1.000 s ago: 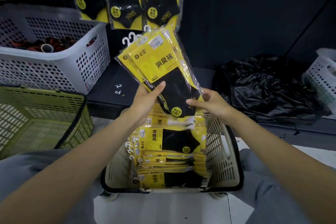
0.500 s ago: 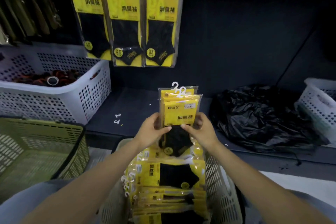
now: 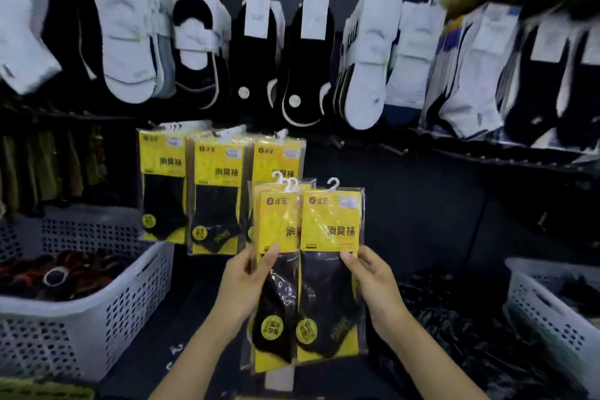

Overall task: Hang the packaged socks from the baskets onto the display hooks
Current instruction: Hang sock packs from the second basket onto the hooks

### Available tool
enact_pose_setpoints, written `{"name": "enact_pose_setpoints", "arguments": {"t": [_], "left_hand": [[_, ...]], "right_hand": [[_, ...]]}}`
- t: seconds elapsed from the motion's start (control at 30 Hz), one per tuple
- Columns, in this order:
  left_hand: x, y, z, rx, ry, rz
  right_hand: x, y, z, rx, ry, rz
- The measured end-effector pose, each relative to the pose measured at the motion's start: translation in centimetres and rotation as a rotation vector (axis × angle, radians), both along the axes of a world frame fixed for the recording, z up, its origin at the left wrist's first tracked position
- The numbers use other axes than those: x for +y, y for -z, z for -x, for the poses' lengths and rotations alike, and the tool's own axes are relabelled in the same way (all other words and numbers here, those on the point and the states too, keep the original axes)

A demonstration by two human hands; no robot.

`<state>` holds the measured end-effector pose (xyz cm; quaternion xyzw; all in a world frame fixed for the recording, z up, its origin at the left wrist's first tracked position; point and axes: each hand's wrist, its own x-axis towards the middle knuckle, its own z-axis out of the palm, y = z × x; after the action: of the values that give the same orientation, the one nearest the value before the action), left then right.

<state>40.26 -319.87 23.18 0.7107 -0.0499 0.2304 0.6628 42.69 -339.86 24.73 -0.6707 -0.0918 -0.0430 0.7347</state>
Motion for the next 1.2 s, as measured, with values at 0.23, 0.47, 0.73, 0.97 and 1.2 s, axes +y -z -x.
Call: {"name": "enact_pose_setpoints", "arguments": {"t": [0.23,0.47,0.73,0.97,1.2], "left_hand": [[3.1,-1.5,-0.7,0.024,-0.226,0.151],[5.1,-0.8,-1.7,0.053,-0.225,0.142],[3.3,-1.6,-1.1,0.042,-0.198,0.169],[2.0,-0.5,-1.6,0.068,-0.088,0.236],[-0.2,-0.6,-1.0,0.112,-0.035,0.304]], "right_hand": [[-2.0,-5.8,-5.2,0.022,0.264,0.032],[-0.4,-7.2,-9.8,0.092,0.245,0.197],[0.0,-5.2,-12.4,0.378,0.244,-0.026],[0.9,-2.2,-7.5,0.208,0.326,0.022],[4.4,-0.8,-0.9,0.016,0.018,0.136]]}}
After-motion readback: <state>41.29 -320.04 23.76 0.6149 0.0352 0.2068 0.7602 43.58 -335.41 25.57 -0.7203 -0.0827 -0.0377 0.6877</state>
